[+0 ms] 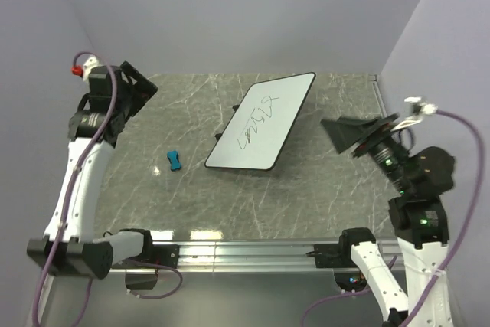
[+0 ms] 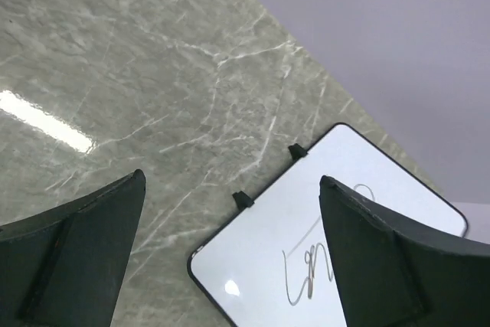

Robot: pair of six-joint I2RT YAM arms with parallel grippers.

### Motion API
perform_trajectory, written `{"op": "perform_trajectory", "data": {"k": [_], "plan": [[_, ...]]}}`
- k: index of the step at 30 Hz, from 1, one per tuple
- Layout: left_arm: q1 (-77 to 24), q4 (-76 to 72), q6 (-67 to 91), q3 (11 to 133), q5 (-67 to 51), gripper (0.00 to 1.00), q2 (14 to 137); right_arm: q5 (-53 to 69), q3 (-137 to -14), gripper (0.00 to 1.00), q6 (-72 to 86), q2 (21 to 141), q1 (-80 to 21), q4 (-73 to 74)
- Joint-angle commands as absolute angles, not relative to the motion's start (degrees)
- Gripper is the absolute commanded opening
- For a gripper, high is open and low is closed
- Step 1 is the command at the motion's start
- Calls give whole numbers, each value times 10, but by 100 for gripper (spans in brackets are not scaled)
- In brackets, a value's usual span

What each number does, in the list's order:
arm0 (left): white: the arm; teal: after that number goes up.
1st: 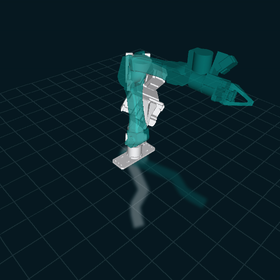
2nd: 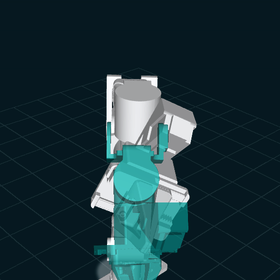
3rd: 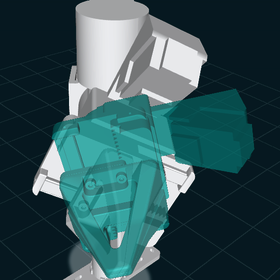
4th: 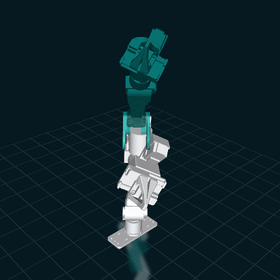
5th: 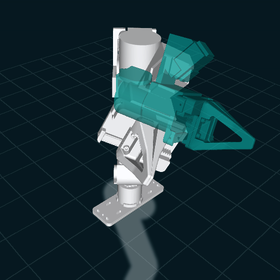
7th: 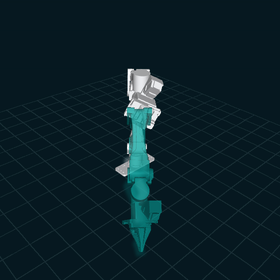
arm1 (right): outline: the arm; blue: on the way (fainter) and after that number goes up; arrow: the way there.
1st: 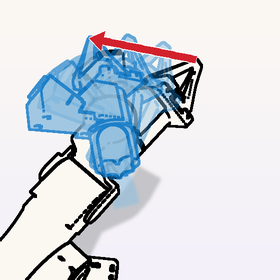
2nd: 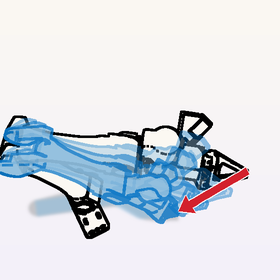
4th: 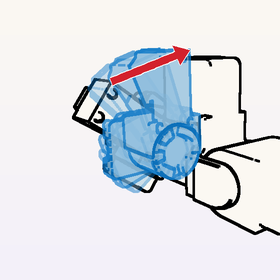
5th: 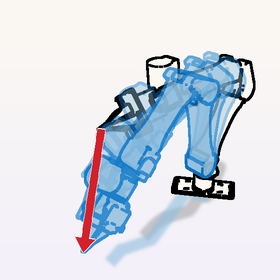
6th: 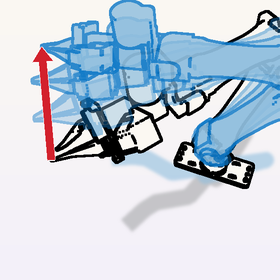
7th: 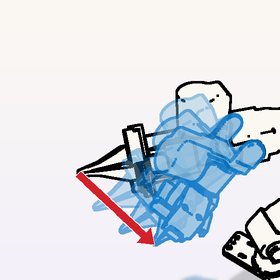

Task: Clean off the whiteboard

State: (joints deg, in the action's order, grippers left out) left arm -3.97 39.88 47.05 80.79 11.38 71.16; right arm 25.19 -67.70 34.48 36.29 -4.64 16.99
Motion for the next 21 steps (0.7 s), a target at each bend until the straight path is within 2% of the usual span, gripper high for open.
{"op": "perform_trajectory", "data": {"k": [1,4,7,10,14,15,21], "plan": [[-34,482,447,829,103,99,654,406,-551,100,519,321,-48,232],[-31,455,418,758,41,99,604,376,-481,100,572,272,-47,258],[-31,461,443,684,33,99,560,317,-463,100,610,221,-48,321],[-31,456,438,602,43,99,532,373,-447,100,613,220,-48,332],[-32,446,451,511,55,98,510,360,-498,100,538,222,-47,429],[-32,434,447,494,51,93,505,336,-511,100,509,221,-48,440],[-62,410,449,492,82,86,607,336,-542,98,470,250,-48,471]]}}
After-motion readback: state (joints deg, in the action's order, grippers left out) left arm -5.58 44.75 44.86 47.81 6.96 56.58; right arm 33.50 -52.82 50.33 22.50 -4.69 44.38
